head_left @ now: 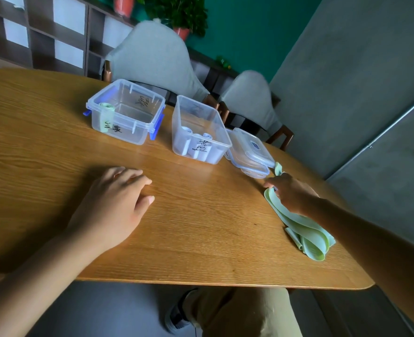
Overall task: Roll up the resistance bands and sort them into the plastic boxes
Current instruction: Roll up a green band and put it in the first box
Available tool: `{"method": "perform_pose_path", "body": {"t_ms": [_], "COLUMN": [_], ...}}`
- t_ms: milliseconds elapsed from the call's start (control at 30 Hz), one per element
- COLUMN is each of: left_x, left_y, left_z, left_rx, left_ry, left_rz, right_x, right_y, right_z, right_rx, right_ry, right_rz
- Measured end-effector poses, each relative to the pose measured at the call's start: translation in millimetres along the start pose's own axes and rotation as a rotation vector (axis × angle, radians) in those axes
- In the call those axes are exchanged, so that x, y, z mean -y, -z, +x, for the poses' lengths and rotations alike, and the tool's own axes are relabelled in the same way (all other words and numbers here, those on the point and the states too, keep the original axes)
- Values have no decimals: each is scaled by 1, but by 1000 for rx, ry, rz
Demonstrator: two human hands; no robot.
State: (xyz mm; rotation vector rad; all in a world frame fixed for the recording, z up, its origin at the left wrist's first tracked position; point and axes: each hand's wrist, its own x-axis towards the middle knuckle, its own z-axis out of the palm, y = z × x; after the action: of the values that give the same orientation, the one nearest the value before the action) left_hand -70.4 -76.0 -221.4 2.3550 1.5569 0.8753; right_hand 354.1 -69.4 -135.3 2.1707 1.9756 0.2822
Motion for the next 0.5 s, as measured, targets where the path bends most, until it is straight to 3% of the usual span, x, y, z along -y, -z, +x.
{"method": "perform_pose_path", "body": {"t_ms": [267, 500], "left_x": [0, -4], "left_y": [0, 5], "left_z": [0, -1], "left_rx": [-2, -33], "left_ry": [-8, -55], "left_rz": [-1, -58], "right_x": [10, 33], "right_y": [9, 25], "right_z": [-2, -2], "right_rx": [-116, -222], "right_ry": [13, 193], "right_rz": [11, 139]}}
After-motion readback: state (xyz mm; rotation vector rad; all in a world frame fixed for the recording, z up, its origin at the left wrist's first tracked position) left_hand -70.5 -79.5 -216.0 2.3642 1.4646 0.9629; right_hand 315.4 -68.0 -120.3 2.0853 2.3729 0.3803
